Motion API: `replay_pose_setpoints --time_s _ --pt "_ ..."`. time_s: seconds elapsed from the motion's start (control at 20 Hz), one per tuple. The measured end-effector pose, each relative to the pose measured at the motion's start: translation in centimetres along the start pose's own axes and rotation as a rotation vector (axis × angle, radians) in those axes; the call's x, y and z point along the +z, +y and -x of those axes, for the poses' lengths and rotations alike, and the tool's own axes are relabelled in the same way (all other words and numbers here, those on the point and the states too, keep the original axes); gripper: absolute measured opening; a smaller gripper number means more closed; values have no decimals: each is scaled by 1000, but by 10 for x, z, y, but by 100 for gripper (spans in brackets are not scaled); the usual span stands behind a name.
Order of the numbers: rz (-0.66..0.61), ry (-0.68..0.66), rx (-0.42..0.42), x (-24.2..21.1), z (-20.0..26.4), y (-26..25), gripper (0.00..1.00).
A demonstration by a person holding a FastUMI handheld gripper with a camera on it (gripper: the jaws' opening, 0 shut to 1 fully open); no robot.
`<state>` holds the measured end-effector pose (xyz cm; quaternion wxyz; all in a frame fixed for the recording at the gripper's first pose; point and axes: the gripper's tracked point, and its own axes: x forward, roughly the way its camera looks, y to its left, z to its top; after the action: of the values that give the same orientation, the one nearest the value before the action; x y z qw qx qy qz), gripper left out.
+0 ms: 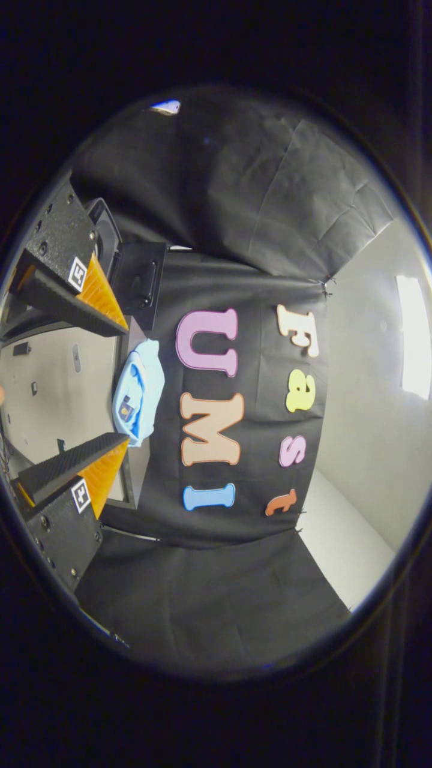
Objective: Put the clothes into the washing machine and then close the washing machine lid.
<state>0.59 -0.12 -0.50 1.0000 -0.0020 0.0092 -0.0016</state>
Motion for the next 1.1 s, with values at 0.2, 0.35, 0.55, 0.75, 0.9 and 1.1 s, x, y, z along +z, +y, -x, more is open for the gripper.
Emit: replay_pose_setpoints --time_s 0.2,0.35,0.55,0.75,0.9,1.1 --pt "34 23 18 15 -24 -1 97" --pt "33 29 47 38 -56 -2 97" --pt "79 60 74 59 -110 -5 97" --pt "83 137 117 55 -172 2 97" --pt "114 234 127 35 -219 4 97" --pt "130 440 104 -18 -280 -6 97"
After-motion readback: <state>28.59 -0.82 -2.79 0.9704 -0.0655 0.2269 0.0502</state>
